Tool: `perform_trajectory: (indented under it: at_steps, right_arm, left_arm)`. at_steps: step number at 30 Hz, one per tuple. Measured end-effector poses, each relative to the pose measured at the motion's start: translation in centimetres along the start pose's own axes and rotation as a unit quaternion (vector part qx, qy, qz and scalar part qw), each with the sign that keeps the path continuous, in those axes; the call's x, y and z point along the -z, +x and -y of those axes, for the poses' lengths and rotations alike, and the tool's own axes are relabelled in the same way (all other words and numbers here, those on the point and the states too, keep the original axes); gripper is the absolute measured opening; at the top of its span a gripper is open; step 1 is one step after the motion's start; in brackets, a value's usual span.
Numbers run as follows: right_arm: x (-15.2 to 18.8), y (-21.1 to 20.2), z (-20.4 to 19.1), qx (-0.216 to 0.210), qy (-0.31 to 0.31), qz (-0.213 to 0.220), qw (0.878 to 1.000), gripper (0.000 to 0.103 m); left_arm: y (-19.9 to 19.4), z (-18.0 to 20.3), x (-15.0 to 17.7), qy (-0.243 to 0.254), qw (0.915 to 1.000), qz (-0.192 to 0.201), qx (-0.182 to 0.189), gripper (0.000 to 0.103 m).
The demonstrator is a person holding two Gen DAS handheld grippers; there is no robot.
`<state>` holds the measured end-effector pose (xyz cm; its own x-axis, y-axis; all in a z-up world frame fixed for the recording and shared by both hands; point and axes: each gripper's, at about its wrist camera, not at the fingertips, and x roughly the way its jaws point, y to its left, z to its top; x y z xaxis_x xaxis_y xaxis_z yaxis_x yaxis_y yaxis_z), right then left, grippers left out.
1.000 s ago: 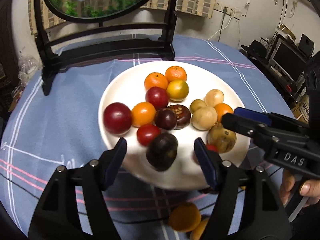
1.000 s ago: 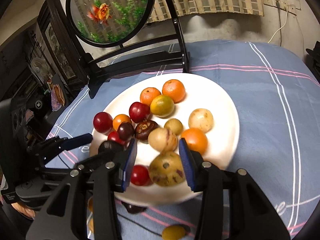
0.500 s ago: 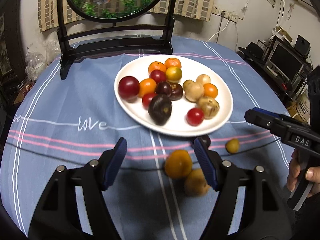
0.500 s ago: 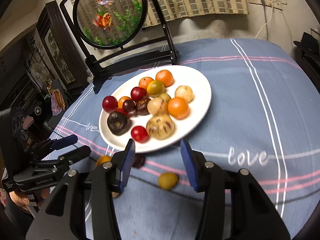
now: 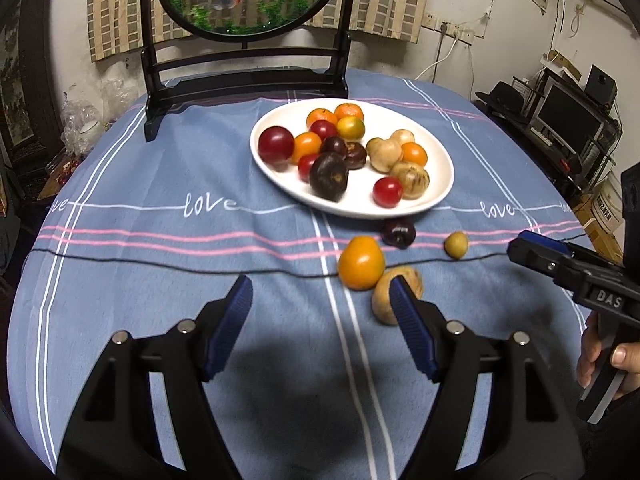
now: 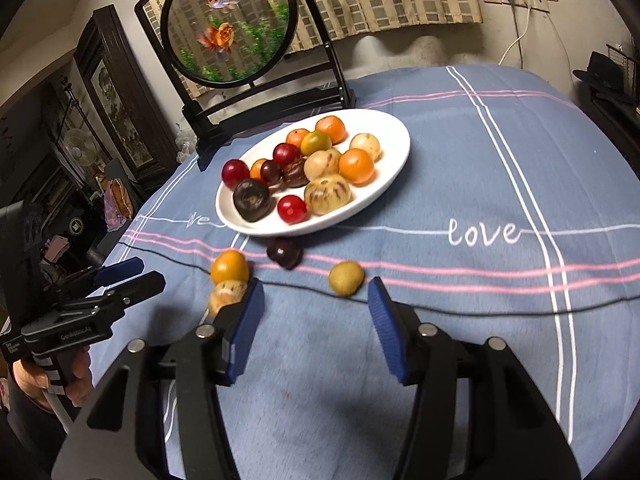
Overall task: Organize fruits
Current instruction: 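Move both open tools back over the remaining fruits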
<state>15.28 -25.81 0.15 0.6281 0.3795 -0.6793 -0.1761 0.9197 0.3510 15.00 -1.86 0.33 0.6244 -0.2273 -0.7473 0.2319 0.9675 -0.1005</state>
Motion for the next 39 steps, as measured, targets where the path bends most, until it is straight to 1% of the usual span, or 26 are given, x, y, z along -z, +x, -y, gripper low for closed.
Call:
perform_trajectory:
  at_steps: [7,14,17,19,21,26,33,36,37,38,39]
  right_arm:
    - [1.8,0.1,0.0,0.003,-0.004,-0.005,1.000,0.059]
    - [2.1,0.5,1.2,-0.005,0.016,-0.010,1.000,0.062]
    - [2.0,0.3,0.6,0.000,-0.002,-0.008,1.000,0.062]
    - [1.8,0.2,0.2,0.007,-0.015,-0.005,1.000,0.062]
    - [1.6,0.0,-0.1,0.003,-0.022,-0.003,1.000,0.062]
    - [1.3,-0.3,0.0,0.002,-0.026,0.003,1.000,0.062]
    - [1.3,0.4,0.0,0.008,-0.034,-0.012,0.999,0.062]
    - [1.1,0.5,0.2,0.011,-0.034,-0.013,0.999,0.062]
    - [1.1,0.6,0.3,0.014,-0.035,-0.014,0.999,0.062]
    - [1.0,0.6,0.4,0.016,-0.037,-0.015,0.999,0.062]
    - [1.0,0.7,0.4,0.019,-0.039,-0.018,0.999,0.062]
  left_arm:
    - [0.9,0.1,1.0,0.014,0.9997,-0.014,-0.010,0.073]
    - [3.1,0.7,1.8,0.042,0.9982,-0.042,-0.011,0.073]
    - [3.9,1.1,2.0,0.052,0.9975,-0.047,-0.010,0.073]
    - [4.4,1.3,1.9,0.056,0.9972,-0.049,-0.009,0.073]
    - [4.7,1.4,1.7,0.064,0.9968,-0.047,-0.009,0.073]
    - [6.3,1.5,1.6,0.087,0.9940,-0.065,-0.012,0.073]
    - [8.1,2.3,0.3,0.092,0.9937,-0.062,-0.013,0.072]
    - [8.8,2.5,-0.4,0.088,0.9943,-0.059,-0.011,0.068]
    - [8.8,2.5,-0.6,0.086,0.9948,-0.055,-0.008,0.062]
    - [8.7,2.6,-0.7,0.084,0.9952,-0.050,-0.002,0.044]
    - [8.7,2.7,-1.0,0.084,0.9950,-0.050,0.019,0.038]
